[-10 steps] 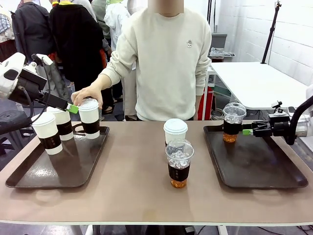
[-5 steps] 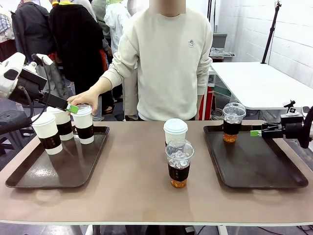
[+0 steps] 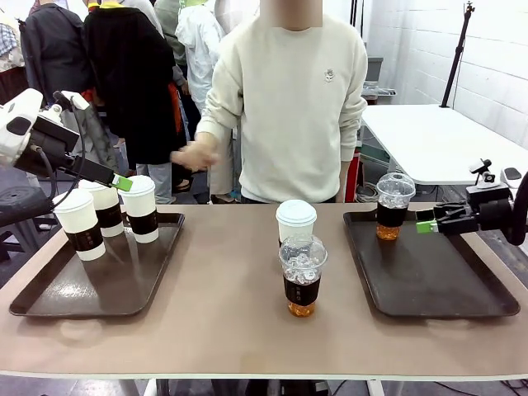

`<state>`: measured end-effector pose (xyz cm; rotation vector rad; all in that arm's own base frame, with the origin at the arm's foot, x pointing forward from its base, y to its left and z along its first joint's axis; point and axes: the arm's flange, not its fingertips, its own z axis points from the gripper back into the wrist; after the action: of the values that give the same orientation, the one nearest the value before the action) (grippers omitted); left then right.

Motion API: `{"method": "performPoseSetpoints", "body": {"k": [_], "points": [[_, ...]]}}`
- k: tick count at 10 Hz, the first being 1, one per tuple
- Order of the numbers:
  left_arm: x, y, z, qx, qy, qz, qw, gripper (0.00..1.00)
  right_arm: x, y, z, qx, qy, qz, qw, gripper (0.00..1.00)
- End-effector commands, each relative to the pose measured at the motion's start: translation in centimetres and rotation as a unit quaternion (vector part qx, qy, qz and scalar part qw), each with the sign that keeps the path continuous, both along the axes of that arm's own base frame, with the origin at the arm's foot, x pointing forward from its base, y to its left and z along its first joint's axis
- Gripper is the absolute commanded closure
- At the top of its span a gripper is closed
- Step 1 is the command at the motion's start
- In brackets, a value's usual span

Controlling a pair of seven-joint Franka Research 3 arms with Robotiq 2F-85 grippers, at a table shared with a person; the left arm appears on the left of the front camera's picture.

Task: Distribute the coffee onto the tray.
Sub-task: Pick up another iced Americano from the middle of the table and place it on the right Handle tray.

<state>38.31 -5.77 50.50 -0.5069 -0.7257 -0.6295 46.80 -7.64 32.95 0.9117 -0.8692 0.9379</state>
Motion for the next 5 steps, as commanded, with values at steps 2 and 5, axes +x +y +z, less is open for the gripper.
{"method": "performPoseSetpoints", "body": {"k": [2,5], "points": [[0.1,0.0,-0.1,-0.008,0.004,0.000,1.000,0.00,-0.9,1.8,-0.8,-0.018,-0.010,0.040,0.999,0.00],[0.1,0.0,-0.1,-0.008,0.004,0.000,1.000,0.00,-0.8,3.3,-1.8,-0.022,-0.039,0.109,0.993,0.00]]}}
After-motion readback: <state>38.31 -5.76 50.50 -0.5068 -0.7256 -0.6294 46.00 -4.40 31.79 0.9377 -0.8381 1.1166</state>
